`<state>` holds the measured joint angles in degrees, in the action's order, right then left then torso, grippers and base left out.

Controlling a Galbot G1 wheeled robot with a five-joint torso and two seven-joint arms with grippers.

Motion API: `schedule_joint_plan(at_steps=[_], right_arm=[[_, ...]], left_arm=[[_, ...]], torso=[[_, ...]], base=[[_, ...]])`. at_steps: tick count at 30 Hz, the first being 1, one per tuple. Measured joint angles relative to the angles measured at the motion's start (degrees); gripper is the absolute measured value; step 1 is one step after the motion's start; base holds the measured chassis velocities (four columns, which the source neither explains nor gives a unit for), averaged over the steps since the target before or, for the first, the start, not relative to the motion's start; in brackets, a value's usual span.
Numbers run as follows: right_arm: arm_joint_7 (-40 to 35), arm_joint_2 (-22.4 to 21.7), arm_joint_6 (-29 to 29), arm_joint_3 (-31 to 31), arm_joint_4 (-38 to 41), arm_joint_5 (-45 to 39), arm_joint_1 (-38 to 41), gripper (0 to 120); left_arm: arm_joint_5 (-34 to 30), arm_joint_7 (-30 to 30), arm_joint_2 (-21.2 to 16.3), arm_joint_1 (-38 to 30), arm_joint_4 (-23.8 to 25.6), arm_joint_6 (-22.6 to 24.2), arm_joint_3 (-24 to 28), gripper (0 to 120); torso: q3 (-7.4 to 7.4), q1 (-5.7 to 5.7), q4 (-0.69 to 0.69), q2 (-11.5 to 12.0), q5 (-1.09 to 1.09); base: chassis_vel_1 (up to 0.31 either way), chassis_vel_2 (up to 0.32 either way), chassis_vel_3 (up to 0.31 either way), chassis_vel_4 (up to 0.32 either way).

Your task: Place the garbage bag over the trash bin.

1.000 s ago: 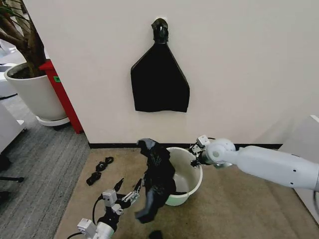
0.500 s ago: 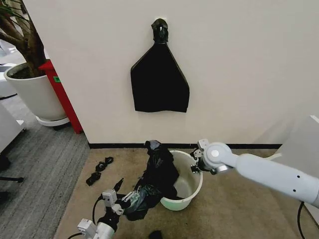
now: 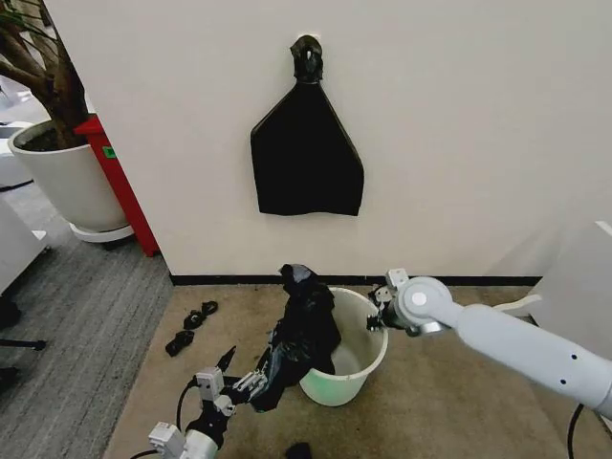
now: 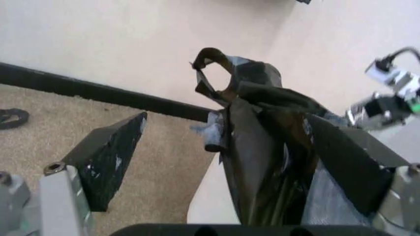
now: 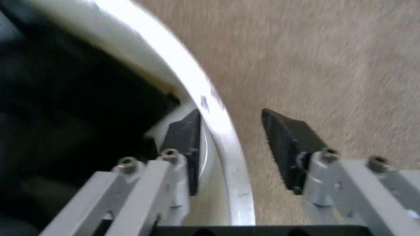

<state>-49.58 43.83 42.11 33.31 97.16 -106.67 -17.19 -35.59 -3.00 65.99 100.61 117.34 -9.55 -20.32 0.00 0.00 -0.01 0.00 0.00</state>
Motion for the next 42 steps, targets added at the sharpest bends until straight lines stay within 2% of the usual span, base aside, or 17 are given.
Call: schedule_joint_plan(at_steps=[6,7,11,13,14,15,16,17,18,20,22,23,28,34,36,40,42], right_arm=[[-2.48,-0.14,-0.05,-3.64,2.8,1.08,-0.4,57],[-2.48,-0.14,-0.05,-3.64,2.8,1.08,-0.4,57],[-3.53,-0.34,-0.11,-12.5,7.19,1.58,-3.77,71],[-3.72,-1.02,-0.15,-18.25,11.95,4.64,-7.58,81],[-2.12,-1.32,-0.18,-21.07,15.03,11.25,-10.46,86],[-2.12,-1.32,-0.18,-21.07,15.03,11.25,-10.46,86],[2.25,-1.38,-0.21,-24.11,18.11,19.64,-13.91,93],[5.52,-1.3,-0.22,-25.64,19.61,23.79,-15.72,94],[12.57,-0.49,-0.23,-28.46,22.49,32.03,-19.62,97],[20.26,2.06,-0.23,-30.8,26.53,45.65,-25.23,100],[23.02,5.43,-0.23,-31.19,28.79,55.55,-29.08,100],[23.02,5.43,-0.23,-31.19,28.79,55.55,-29.08,100],[29.77,11.35,-1.34,-31.1,27.72,72.31,-34.96,100],[34.31,14.2,-0.66,-29.88,27.94,76.85,-35.55,100],[33.04,15.47,-0.41,-28.83,27.33,77.19,-35.12,100],[30.52,17.23,-0.29,-27.59,25.35,77.57,-35.0,100],[29.49,18.67,-0.26,-26.34,23.52,78.83,-35.1,100]], left_arm=[[-0.46,0.09,-0.48,-0.49,0.11,0.32,0.06,94],[-0.46,0.09,-0.48,-0.49,0.11,0.32,0.06,94],[-2.07,0.57,-1.32,-1.49,0.25,1.06,-0.13,94],[-4.64,0.72,-1.82,-2.41,0.13,1.31,-0.12,94],[-6.53,0.63,-2.03,-2.97,-0.09,1.4,-0.09,94],[-6.53,0.63,-2.03,-2.97,-0.09,1.4,-0.09,94],[-8.52,0.19,-2.21,-3.62,-0.51,1.4,-0.06,94],[-9.55,-0.15,-2.32,-4.07,-0.84,1.39,-0.02,94],[-11.6,-0.81,-2.56,-5.07,-1.51,1.36,0.18,94],[-15.31,-1.67,-3.33,-6.87,-2.37,1.65,0.84,94],[-18.19,-1.8,-4.51,-8.95,-3.09,2.16,1.99,94],[-18.19,-1.8,-4.51,-8.95,-3.09,2.16,1.99,94],[-23.3,0.13,-6.44,-16.72,-6.25,2.0,6.32,92],[-24.63,1.66,-5.23,-21.96,-9.43,2.28,10.59,92],[-24.45,1.86,-4.89,-22.18,-9.87,2.06,11.29,92],[-23.83,2.45,-4.53,-20.32,-8.82,0.54,10.27,92],[-23.22,4.28,-3.58,-17.64,-6.29,-1.22,8.07,92]], torso=[[0.0,0.0,0.0,0.0,0.0],[0.0,0.0,0.0,0.0,0.0],[0.0,0.0,0.0,0.0,-0.02],[0.0,0.0,-0.01,0.0,-0.01],[0.0,0.0,0.0,0.0,-0.01],[0.0,0.0,0.0,0.0,-0.01],[0.0,0.0,0.03,0.0,0.01],[0.0,0.0,0.02,0.0,0.01],[-0.01,0.0,0.03,0.0,-0.01],[-0.01,0.0,0.03,0.0,0.0],[-0.01,0.0,0.0,0.0,0.01],[-0.01,0.0,0.0,0.0,0.01],[0.0,0.0,0.01,0.0,0.01],[0.0,0.0,0.01,0.0,-0.03],[0.0,0.0,0.01,0.0,-0.02],[0.0,0.0,0.01,0.0,-0.02],[0.0,0.0,-0.01,0.0,0.01]], base=[[0.0,0.0,0.0,0.0],[0.0,0.0,0.0,0.0],[0.0,0.0,0.0,0.0],[0.0,0.0,0.0,0.0],[0.0,0.0,0.0,0.0],[0.0,0.0,0.0,0.0],[0.0,0.0,0.0,0.0],[0.0,0.0,0.0,0.0],[0.0,0.0,0.0,0.0],[0.0,0.0,0.0,0.0],[0.0,0.0,0.0,0.0],[0.0,0.0,0.0,0.0],[0.0,0.0,0.0,0.0],[0.0,0.0,0.0,0.0],[0.0,0.0,0.0,0.0],[0.0,0.0,0.0,0.0],[0.0,0.0,0.0,0.0]])
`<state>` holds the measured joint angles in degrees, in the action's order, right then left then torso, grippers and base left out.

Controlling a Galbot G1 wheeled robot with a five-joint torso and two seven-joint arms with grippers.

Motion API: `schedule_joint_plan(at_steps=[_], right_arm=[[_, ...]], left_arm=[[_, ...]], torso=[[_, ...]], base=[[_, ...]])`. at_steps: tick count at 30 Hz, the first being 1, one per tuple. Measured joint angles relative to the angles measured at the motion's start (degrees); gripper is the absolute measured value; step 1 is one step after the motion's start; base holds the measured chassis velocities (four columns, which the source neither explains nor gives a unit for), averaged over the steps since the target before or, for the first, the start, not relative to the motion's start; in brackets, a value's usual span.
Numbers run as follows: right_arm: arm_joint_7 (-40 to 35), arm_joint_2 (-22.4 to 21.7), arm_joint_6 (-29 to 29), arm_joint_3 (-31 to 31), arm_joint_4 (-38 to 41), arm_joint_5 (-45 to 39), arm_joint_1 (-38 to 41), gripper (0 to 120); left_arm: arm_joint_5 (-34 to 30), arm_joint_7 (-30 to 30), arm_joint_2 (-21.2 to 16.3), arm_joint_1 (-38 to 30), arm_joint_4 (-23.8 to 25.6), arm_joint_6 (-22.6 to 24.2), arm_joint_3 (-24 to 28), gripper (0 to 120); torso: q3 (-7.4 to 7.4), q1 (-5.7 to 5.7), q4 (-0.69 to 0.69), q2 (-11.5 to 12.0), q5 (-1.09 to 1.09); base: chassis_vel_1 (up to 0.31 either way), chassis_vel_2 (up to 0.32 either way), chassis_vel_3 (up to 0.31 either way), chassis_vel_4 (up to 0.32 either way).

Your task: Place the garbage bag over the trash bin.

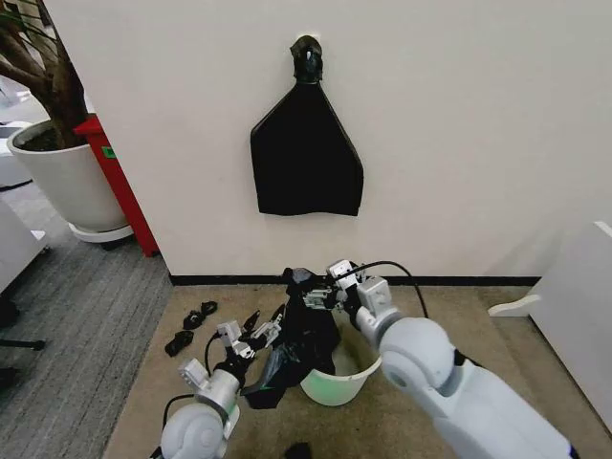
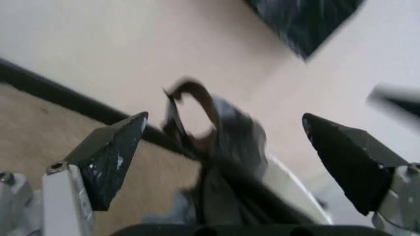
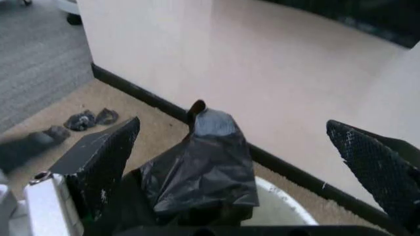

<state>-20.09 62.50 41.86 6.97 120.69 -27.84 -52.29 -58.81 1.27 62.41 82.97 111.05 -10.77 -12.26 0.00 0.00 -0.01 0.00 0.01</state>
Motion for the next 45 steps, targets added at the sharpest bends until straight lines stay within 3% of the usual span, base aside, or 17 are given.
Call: schedule_joint_plan(at_steps=[6,11,28,34,45], right_arm=[[1.29,2.58,0.03,2.81,-3.9,4.88,-0.09,100],[2.83,3.83,0.03,5.73,-5.14,8.0,-0.41,100],[4.06,4.63,0.03,9.48,-8.7,11.89,0.25,100],[4.07,4.41,0.02,9.67,-9.25,12.04,-0.15,84],[3.51,2.9,-0.01,9.02,-7.99,11.79,-1.5,43]], left_arm=[[2.61,2.23,2.72,3.3,3.04,-2.7,-1.52,92],[5.07,5.79,6.44,4.31,6.49,-2.85,-5.76,91],[9.01,10.03,5.96,4.94,7.88,-1.69,-10.18,91],[9.68,9.78,5.91,4.93,7.67,-1.54,-10.13,91],[10.24,9.4,6.16,5.31,7.46,-1.62,-10.01,91]], torso=[[0.0,0.0,0.01,0.0,0.0],[0.0,0.0,0.01,0.0,-0.01],[0.0,0.0,0.01,0.0,-0.02],[0.0,0.0,0.01,0.0,-0.01],[0.0,0.0,0.01,0.0,0.0]], base=[[0.0,0.0,0.0,0.0],[0.0,0.0,0.0,0.0],[0.0,0.0,0.0,0.0],[0.0,0.0,0.0,0.0],[0.0,0.0,0.0,0.0]])
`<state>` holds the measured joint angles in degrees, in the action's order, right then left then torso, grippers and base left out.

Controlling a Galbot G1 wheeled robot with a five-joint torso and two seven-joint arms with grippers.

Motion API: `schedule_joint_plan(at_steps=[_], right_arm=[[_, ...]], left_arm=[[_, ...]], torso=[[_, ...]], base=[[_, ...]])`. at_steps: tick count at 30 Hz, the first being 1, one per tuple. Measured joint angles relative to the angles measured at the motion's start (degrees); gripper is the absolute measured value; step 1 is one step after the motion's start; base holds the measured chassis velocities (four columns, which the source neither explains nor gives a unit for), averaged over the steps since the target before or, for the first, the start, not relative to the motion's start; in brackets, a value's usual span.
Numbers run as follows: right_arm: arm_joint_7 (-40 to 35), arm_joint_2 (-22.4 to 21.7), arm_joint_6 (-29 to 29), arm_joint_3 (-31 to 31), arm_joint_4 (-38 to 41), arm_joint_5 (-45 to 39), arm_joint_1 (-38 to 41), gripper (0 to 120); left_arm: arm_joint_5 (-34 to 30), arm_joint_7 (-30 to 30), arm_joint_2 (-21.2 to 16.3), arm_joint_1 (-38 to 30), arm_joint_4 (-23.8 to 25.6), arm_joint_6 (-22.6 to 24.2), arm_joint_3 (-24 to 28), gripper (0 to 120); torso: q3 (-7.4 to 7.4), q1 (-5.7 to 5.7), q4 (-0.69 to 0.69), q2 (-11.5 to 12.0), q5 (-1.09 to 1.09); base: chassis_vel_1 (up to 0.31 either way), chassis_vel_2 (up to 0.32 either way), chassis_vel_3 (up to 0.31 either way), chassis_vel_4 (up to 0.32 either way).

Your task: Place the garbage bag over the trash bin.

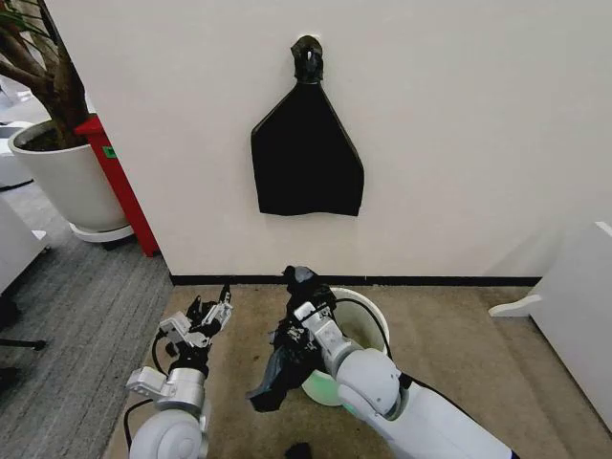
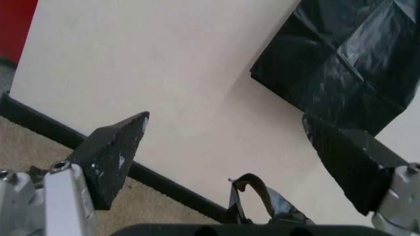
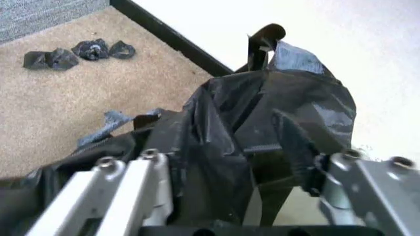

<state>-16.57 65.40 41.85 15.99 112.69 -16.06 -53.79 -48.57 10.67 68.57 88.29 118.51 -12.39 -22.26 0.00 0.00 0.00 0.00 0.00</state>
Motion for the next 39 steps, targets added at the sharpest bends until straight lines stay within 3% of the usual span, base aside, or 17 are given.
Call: schedule_joint_plan(at_steps=[12,29,39], right_arm=[[-0.46,0.59,-0.04,0.17,0.08,-0.01,-0.41,0],[-0.85,0.27,-0.44,-1.3,1.65,-0.04,-1.73,0],[-0.75,-0.48,-0.37,-2.11,4.43,0.17,-2.58,0]], left_arm=[[0.24,-0.04,-0.01,0.53,0.45,-0.21,-0.45,91],[0.7,-0.46,-0.63,0.65,0.15,0.01,0.94,91],[-0.53,-3.51,-6.73,-1.35,-1.25,8.74,4.52,91]], torso=[[0.0,0.0,0.0,0.0,0.0],[0.0,0.0,0.0,0.0,-0.01],[0.0,0.0,0.0,0.0,0.0]], base=[[0.0,0.0,0.0,0.0],[0.0,0.0,0.0,0.0],[0.0,0.0,0.0,0.0]])
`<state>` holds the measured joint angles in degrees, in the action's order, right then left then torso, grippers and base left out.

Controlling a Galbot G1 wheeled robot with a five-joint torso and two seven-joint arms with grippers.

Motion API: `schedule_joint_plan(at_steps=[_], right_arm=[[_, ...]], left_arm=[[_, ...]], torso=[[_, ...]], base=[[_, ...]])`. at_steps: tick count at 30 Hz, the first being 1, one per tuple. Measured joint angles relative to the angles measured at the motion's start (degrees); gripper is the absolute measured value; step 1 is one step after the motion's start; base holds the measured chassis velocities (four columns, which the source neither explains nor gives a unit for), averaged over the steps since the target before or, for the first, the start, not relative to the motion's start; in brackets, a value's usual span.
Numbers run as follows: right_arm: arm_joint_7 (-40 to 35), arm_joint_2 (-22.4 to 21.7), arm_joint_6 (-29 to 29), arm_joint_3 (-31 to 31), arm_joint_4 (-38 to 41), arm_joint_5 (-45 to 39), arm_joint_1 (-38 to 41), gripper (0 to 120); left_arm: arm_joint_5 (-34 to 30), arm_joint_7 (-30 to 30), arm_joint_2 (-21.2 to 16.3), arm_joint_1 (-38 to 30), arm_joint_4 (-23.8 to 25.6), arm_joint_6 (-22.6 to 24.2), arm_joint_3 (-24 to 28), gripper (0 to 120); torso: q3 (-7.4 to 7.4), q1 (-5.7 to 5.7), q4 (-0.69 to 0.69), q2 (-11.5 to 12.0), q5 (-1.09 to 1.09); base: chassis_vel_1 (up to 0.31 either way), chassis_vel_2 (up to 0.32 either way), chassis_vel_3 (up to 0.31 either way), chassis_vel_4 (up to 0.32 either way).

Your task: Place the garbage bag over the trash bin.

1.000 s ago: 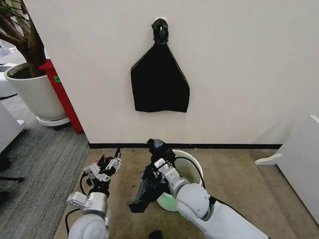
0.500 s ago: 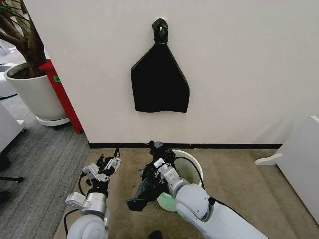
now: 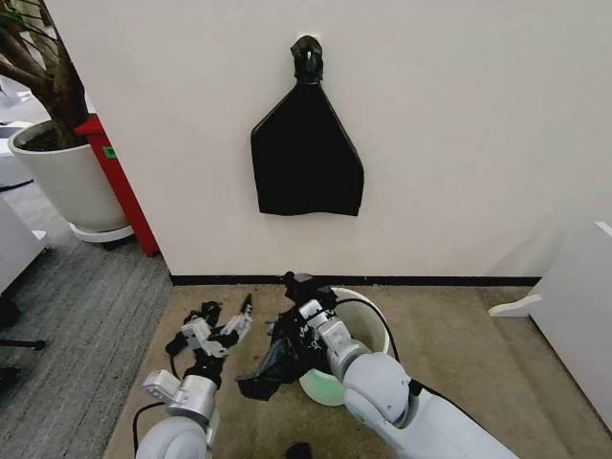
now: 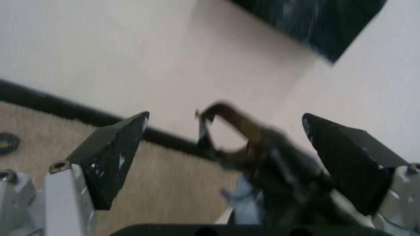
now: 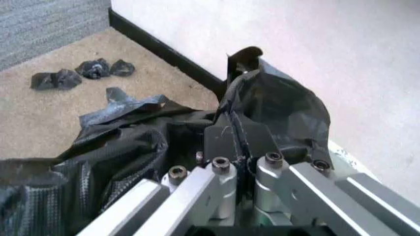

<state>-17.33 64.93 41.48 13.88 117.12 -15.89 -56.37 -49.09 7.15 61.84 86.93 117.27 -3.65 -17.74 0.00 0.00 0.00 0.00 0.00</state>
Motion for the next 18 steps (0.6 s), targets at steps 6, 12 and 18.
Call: schedule_joint_plan(at_steps=[6,12,18], right_arm=[[0.42,-0.19,0.0,-0.49,0.92,0.72,-0.77,0],[0.81,-0.09,0.0,-0.64,1.66,1.49,-1.22,0],[1.01,0.42,0.0,0.03,1.22,1.96,-0.96,0]], left_arm=[[-0.36,0.45,-4.1,-1.38,-1.51,2.83,0.66,91],[-2.1,0.65,-6.58,-3.66,-2.48,3.31,1.94,91],[-3.93,0.75,-7.26,-5.63,-2.7,3.59,5.73,91]], torso=[[0.0,0.0,-0.01,0.0,0.0],[0.0,0.0,0.0,0.0,0.0],[0.0,0.0,-0.01,0.0,0.0]], base=[[0.0,0.0,0.0,0.0],[0.0,0.0,0.0,0.0],[0.0,0.0,0.0,0.0]])
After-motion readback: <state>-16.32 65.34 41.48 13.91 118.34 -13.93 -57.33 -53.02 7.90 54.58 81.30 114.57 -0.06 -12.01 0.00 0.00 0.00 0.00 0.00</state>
